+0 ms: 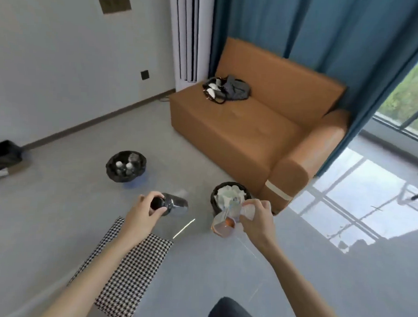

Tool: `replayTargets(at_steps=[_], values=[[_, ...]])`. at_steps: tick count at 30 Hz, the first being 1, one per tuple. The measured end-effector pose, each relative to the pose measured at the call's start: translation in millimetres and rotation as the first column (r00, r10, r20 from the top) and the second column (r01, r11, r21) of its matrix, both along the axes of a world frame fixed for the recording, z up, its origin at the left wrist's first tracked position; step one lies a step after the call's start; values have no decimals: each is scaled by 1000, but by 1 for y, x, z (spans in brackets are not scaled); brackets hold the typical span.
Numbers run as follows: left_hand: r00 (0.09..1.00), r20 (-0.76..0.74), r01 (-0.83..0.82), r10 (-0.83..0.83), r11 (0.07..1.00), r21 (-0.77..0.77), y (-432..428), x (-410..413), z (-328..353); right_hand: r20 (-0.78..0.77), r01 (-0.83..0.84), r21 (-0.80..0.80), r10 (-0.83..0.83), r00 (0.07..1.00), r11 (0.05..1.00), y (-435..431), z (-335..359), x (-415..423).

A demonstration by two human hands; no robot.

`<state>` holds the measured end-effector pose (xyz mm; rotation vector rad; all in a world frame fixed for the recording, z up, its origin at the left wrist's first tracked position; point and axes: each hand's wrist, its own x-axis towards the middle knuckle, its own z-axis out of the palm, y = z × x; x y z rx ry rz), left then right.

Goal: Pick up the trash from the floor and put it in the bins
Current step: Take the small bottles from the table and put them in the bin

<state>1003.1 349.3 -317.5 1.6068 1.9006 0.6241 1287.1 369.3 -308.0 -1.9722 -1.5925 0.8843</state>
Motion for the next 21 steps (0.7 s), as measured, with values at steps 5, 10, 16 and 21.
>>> replayTargets(at_steps=[5,10,16,21], values=[[987,5,-163,163,986,-26,51,-52,-15,67,-157,-15,158,985,987,102,-3,-58],[945,11,-325,327,942,-82,121,-96,-40,55,-318,-48,321,946,947,220,-18,-115],[816,24,-569,577,811,-138,215,-142,-52,47,-550,-60,552,832,833,365,-28,-193],[674,41,-722,737,670,-169,272,-181,-59,69,-664,-79,669,740,743,453,-28,-268]])
